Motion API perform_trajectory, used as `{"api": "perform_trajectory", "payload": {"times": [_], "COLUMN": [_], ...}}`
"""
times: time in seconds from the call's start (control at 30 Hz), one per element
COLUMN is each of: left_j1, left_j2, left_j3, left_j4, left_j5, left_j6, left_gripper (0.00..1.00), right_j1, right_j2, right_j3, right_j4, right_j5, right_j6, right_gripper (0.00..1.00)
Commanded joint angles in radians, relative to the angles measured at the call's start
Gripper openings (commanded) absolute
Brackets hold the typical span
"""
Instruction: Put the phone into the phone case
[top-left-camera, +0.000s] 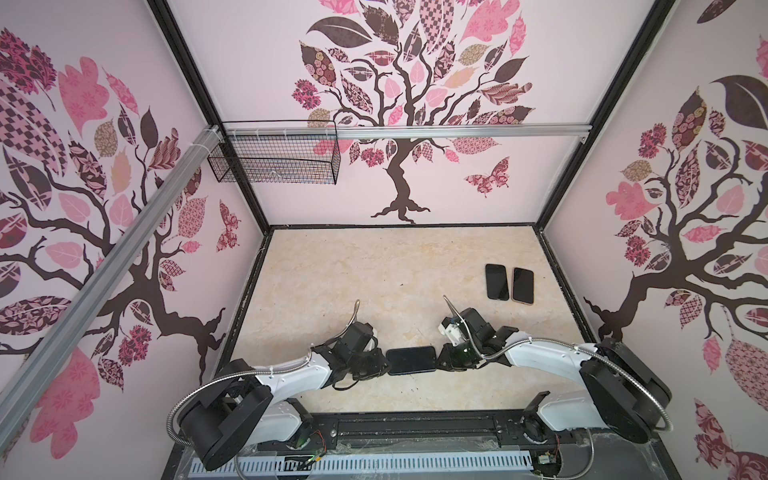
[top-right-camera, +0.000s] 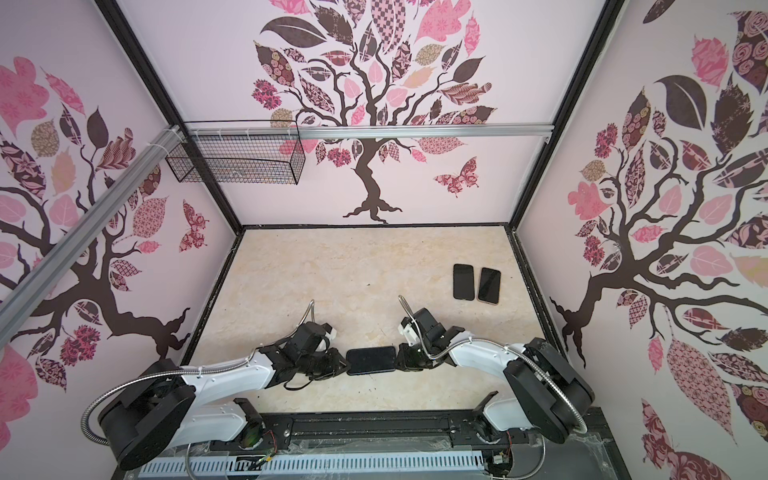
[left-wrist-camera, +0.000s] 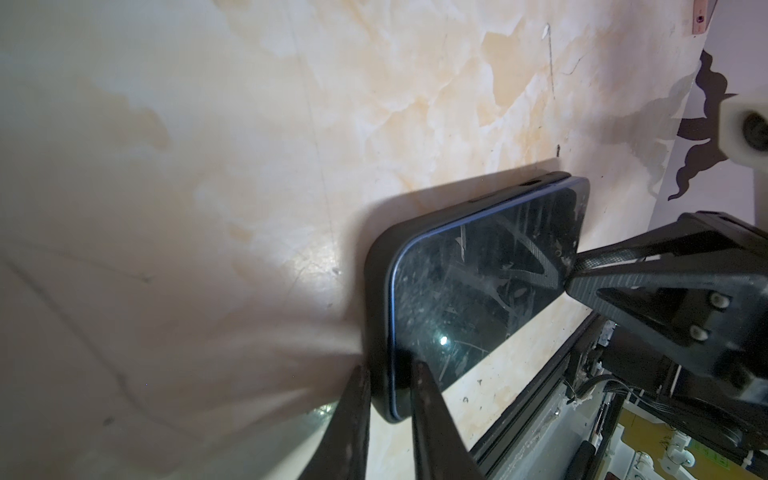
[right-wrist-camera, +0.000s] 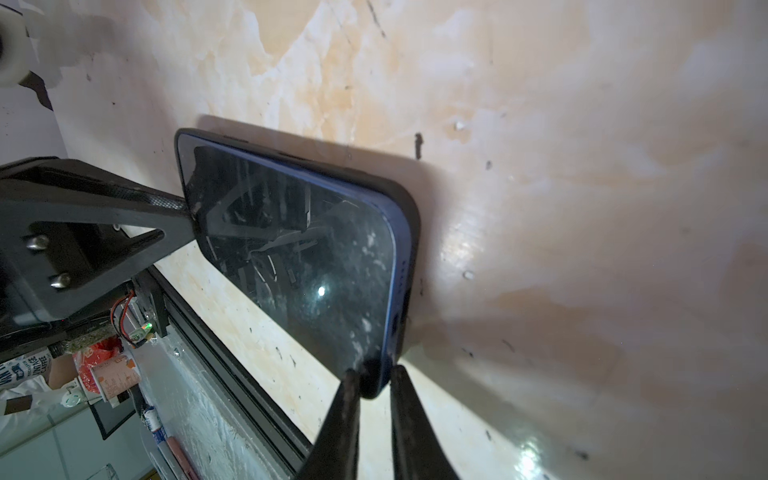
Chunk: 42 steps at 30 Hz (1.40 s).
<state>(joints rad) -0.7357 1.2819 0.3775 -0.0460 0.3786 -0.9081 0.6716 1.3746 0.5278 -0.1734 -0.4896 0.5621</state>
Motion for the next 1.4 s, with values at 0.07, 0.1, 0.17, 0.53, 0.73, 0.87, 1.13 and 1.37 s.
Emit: {"api": "perform_trajectory", "payload": {"times": [0.07,0.1,0.17,0.53,0.73,0.87,1.13,1.37], "left_j1": [-0.004,-0.004,-0.005,-0.004,-0.004,-0.004,-0.004,-0.004], "left_j2": [-0.007,-0.006,-0.005,0.003,0.02,0.028,0.048,0.055], "left_j3": [0.003,0.004,0.006,0.009,0.007,0.005,0.006,0.009], "left_j4": [-0.022,-0.022,-0.023,-0.015,-0.004,0.003,0.019,0.022], "left_j5": [0.0,0.005,0.012,0.023,0.032,0.037,0.045,0.05], "left_j6": [0.015,0.017,0.018,0.021,0.023,0.023,0.022,0.02], "left_gripper": [0.25,0.26,0.28,0.24,0.22,0.2,0.19,0.18], "right_j1": [0.028,0.032,0.042,0.081,0.098,0.102,0.106,0.114], "right_j2": [0.038,0.04,0.049,0.085,0.117,0.13,0.141,0.156], "right_j3": [0.001,0.003,0.007,0.021,0.021,0.021,0.018,0.02], "right_j4": [0.025,0.028,0.031,0.039,0.07,0.074,0.073,0.072], "right_j5": [0.0,-0.001,0.0,0.034,0.04,0.05,0.062,0.078], "right_j6": [0.008,0.011,0.013,0.022,0.035,0.035,0.031,0.03], "right_gripper": [0.18,0.17,0.17,0.16,0.15,0.15,0.14,0.13]}}
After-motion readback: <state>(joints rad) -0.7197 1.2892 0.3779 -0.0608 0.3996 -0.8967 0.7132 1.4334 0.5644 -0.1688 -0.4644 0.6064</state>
